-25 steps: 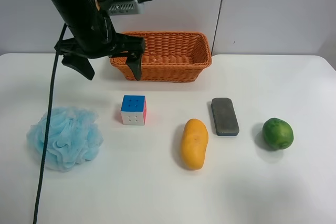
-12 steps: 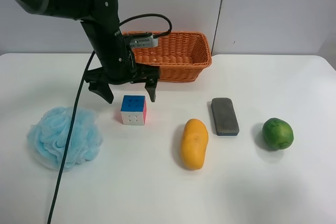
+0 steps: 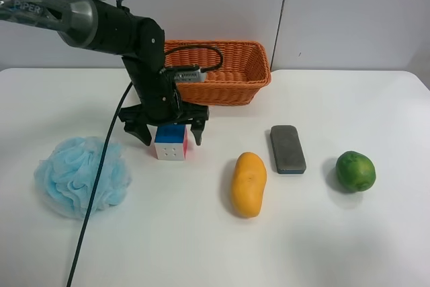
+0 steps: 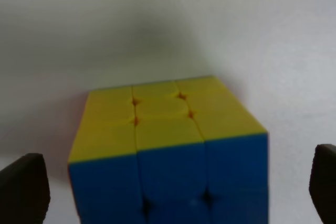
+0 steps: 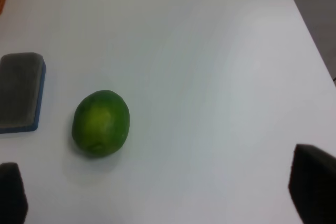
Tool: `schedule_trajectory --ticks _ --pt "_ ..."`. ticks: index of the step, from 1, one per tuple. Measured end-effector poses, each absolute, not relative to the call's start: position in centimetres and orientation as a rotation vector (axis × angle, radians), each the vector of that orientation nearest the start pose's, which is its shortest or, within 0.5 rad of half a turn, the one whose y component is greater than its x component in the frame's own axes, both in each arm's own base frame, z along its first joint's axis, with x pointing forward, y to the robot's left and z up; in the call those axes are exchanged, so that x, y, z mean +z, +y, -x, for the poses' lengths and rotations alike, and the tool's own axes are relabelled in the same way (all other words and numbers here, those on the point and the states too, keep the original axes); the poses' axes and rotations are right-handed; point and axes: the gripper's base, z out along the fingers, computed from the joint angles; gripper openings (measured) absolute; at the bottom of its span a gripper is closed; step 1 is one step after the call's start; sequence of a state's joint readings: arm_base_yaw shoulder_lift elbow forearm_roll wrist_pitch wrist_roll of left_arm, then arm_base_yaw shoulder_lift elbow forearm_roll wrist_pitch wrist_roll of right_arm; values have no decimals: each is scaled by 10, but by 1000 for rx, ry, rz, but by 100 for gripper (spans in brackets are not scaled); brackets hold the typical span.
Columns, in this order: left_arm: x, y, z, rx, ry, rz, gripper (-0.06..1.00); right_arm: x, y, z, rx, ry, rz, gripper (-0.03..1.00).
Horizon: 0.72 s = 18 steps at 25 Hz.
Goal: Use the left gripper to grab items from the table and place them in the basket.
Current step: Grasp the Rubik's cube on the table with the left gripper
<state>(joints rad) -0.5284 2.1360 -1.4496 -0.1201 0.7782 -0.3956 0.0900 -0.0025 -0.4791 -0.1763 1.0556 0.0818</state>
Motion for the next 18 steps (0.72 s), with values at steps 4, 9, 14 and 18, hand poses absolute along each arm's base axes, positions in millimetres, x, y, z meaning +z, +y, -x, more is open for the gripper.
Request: schedule_trajectory --ticks 4,9,14,18 --pt "121 -219 -360 -243 3010 -81 99 273 -14 2 -105 2046 3 99" --pt "121 -220 -362 -253 2992 -77 80 273 -14 2 -105 2046 3 99" --pt "121 -220 -362 -253 2990 -79 57 273 -14 2 -105 2046 3 99" --pt "121 -220 -362 -251 2993 -79 57 273 -14 2 -105 2046 3 99"
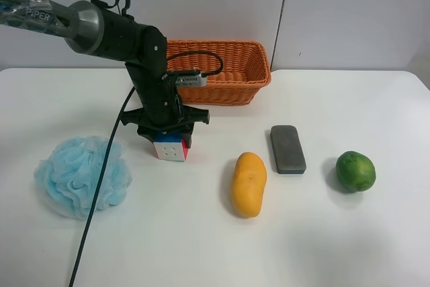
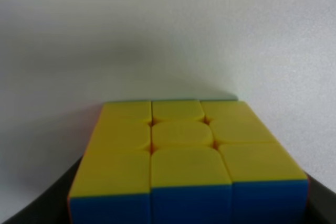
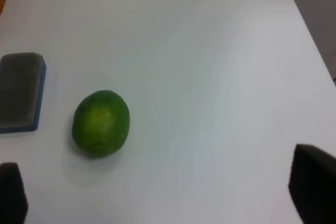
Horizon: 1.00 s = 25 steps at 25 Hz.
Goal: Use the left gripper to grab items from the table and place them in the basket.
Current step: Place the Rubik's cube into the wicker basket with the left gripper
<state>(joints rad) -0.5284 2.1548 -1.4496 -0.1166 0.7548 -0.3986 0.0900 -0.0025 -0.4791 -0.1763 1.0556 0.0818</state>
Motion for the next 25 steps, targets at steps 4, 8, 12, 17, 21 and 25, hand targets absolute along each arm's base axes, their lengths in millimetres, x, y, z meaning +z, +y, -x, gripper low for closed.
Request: schedule_trajectory --ticks 4,8,12,17,21,25 --pt "125 -219 -360 -245 3007 -75 57 273 -14 2 -105 2046 3 99" --pt "142 -217 -357 -256 3003 -50 57 273 -14 2 -105 2046 3 99" --pt "160 -215 -353 -264 2997 -53 57 273 -14 2 -105 2046 3 99" --pt "179 -213 -347 -279 2994 -55 57 273 -14 2 -105 2046 3 99" --pt "195 -211 -343 -299 2977 -56 57 273 -14 2 -105 2046 3 99" --pt "212 -209 -339 -317 2971 -57 57 273 -14 2 -105 2046 3 99"
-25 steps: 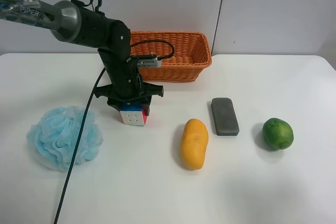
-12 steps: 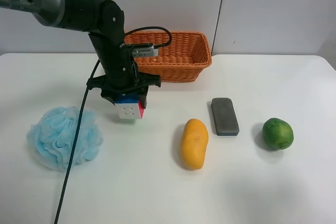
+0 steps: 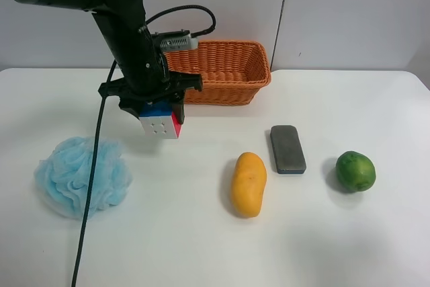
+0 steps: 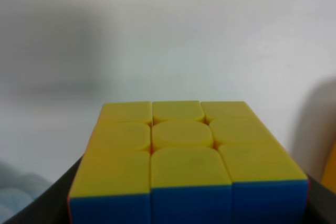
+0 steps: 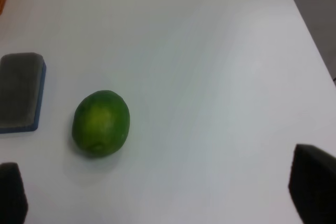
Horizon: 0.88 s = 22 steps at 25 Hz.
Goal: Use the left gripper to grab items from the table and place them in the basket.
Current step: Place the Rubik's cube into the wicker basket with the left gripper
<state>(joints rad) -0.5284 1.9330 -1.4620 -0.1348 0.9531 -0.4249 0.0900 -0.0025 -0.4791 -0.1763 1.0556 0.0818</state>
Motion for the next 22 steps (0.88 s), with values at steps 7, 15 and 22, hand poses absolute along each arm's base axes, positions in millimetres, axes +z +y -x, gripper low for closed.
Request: schedule_trajectory --ticks 7,15,22 --pt "252 -213 -350 -304 2918 -100 57 273 -14 2 -105 2046 3 99" --pt "284 -223 -382 -282 2858 -149 57 273 -14 2 -105 2046 3 99" --pt "283 -235 -419 -310 2764 -205 57 273 -14 2 -104 2046 3 99"
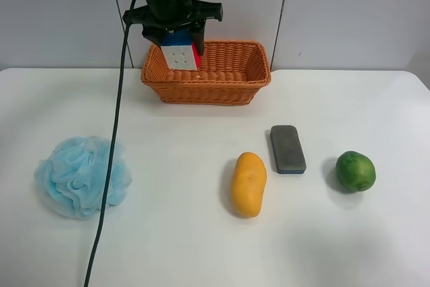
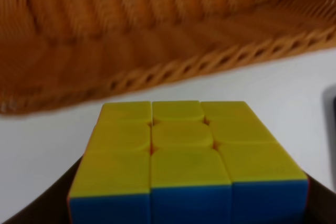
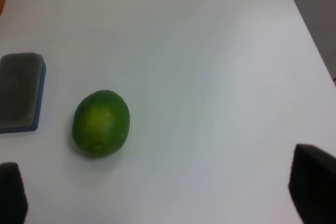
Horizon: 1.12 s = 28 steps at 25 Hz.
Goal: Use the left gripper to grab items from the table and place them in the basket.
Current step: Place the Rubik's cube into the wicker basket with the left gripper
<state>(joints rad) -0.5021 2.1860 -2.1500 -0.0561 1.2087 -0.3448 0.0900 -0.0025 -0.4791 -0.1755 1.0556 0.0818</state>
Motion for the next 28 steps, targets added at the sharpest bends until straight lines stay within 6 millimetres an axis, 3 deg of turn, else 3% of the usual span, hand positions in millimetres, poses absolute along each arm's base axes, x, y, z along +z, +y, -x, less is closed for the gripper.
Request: schedule_trajectory --ticks 15,28 --pt "234 -234 -478 -338 2595 -194 57 273 -14 2 -104 2046 3 99" --pt "199 -238 -498 -359 2508 -183 57 273 -14 2 -104 2046 3 99"
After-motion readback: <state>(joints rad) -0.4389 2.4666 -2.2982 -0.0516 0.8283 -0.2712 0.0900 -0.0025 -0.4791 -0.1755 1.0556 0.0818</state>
